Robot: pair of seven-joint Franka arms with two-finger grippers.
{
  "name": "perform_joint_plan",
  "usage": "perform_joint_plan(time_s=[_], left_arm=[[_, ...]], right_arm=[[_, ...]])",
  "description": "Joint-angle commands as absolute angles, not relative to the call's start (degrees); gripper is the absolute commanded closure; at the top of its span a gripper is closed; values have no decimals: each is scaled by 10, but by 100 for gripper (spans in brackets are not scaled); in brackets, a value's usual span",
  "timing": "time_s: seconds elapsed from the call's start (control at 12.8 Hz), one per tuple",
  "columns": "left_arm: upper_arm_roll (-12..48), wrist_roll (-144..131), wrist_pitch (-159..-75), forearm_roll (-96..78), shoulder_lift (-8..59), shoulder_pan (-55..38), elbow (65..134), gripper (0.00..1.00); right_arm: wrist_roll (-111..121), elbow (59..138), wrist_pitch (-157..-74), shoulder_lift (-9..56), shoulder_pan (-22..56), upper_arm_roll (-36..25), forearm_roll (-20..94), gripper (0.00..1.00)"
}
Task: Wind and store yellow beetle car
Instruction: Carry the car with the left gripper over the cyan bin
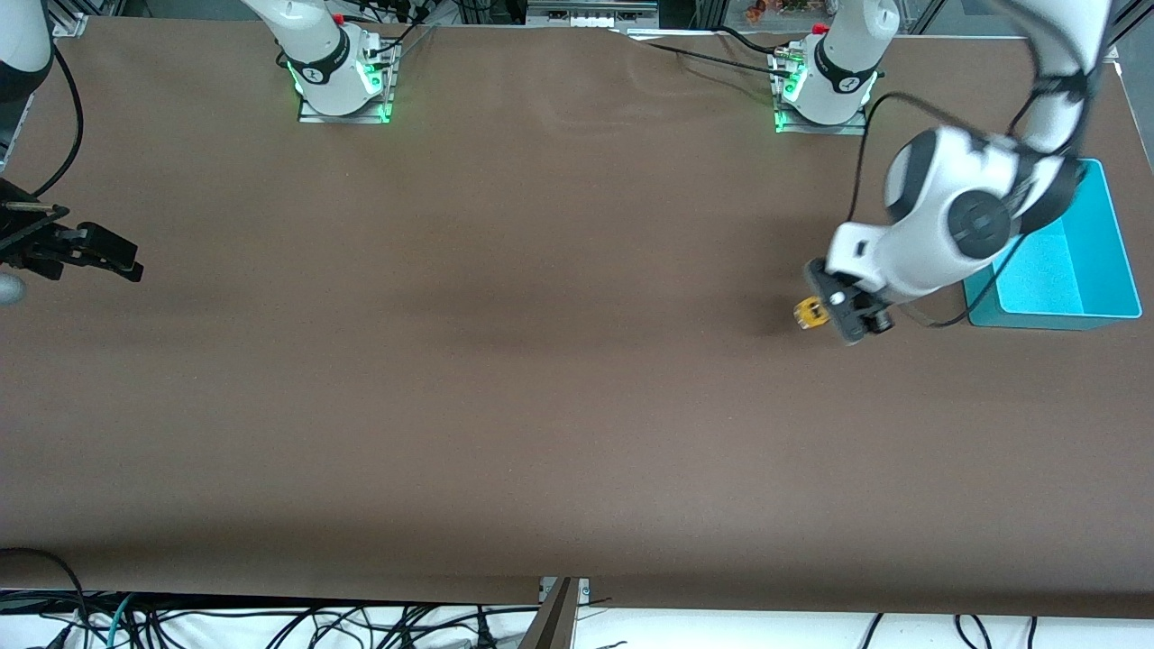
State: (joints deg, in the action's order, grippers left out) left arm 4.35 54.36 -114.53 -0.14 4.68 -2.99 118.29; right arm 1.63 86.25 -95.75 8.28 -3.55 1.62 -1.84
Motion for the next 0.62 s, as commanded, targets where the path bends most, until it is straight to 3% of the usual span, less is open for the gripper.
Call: perform_joint_plan(time_s=[0.0,0.23,0.54], left_arm=[[39,652,-1139,7,-103,52,1315,100],[-58,798,-1137,11,-98,87,1333,100],[-118,907,-1172,92,-58,89,1336,100]], right_arm=[[12,864,-950,78,-35,21,-25,0],[11,864,-949,78,-35,21,-25,0],[11,864,-948,78,-34,22,-25,0]])
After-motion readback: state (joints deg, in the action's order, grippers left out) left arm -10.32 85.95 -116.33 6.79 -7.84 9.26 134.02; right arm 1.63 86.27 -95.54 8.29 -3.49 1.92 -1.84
